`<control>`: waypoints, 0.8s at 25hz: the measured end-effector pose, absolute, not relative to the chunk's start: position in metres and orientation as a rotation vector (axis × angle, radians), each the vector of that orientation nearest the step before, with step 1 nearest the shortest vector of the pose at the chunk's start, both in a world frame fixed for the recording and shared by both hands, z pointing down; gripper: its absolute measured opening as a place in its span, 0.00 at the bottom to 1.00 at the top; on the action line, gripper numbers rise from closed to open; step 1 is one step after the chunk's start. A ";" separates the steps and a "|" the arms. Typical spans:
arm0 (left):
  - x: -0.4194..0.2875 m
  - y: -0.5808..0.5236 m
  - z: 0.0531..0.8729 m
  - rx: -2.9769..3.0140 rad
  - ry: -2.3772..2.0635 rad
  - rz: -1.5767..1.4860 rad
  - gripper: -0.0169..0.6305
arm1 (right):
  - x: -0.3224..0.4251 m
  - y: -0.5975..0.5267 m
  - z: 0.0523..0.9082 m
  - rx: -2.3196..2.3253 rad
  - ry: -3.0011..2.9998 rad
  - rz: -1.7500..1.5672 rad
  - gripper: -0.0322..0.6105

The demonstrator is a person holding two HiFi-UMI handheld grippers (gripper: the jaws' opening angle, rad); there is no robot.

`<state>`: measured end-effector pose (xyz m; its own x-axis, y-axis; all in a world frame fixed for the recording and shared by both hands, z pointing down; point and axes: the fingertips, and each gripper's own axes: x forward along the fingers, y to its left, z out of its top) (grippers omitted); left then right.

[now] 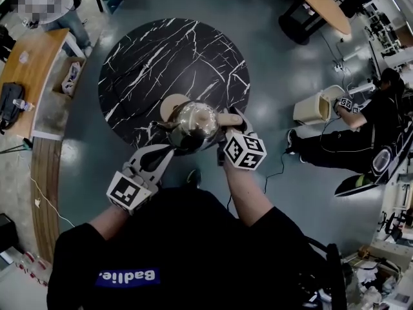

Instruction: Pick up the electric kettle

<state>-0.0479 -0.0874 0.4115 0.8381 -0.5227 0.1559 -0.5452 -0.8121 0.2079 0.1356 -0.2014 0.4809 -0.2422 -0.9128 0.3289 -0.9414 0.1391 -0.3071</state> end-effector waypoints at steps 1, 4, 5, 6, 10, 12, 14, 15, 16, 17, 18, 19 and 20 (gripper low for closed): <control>-0.048 -0.087 0.411 2.774 -0.818 0.133 0.04 | 0.135 -0.199 0.479 1.892 -2.324 0.705 0.17; -0.048 -0.086 0.411 2.788 -0.822 0.119 0.04 | 0.135 -0.189 0.477 1.886 -2.321 0.697 0.17; -0.048 -0.086 0.412 2.798 -0.824 0.114 0.04 | 0.135 -0.186 0.476 1.886 -2.321 0.696 0.17; -0.047 -0.085 0.410 2.802 -0.821 0.113 0.04 | 0.135 -0.183 0.475 1.887 -2.321 0.697 0.17; -0.044 -0.080 0.401 2.812 -0.799 0.122 0.04 | 0.137 -0.173 0.469 1.899 -2.328 0.716 0.17; -0.042 -0.078 0.399 2.828 -0.792 0.118 0.04 | 0.138 -0.169 0.467 1.904 -2.330 0.723 0.17; -0.040 -0.076 0.396 2.833 -0.780 0.124 0.04 | 0.138 -0.166 0.466 1.907 -2.330 0.722 0.17; -0.040 -0.075 0.394 2.834 -0.776 0.126 0.04 | 0.138 -0.164 0.465 1.907 -2.329 0.721 0.17; -0.040 -0.075 0.394 2.835 -0.773 0.126 0.04 | 0.138 -0.163 0.465 1.906 -2.330 0.720 0.17; -0.039 -0.074 0.394 2.834 -0.772 0.122 0.04 | 0.138 -0.162 0.464 1.905 -2.330 0.719 0.17; -0.039 -0.073 0.396 2.832 -0.773 0.113 0.04 | 0.138 -0.161 0.463 1.905 -2.331 0.718 0.17; -0.040 -0.073 0.398 2.832 -0.776 0.104 0.04 | 0.138 -0.160 0.463 1.905 -2.332 0.717 0.17; -0.040 -0.073 0.399 2.835 -0.779 0.100 0.04 | 0.138 -0.160 0.462 1.906 -2.333 0.716 0.17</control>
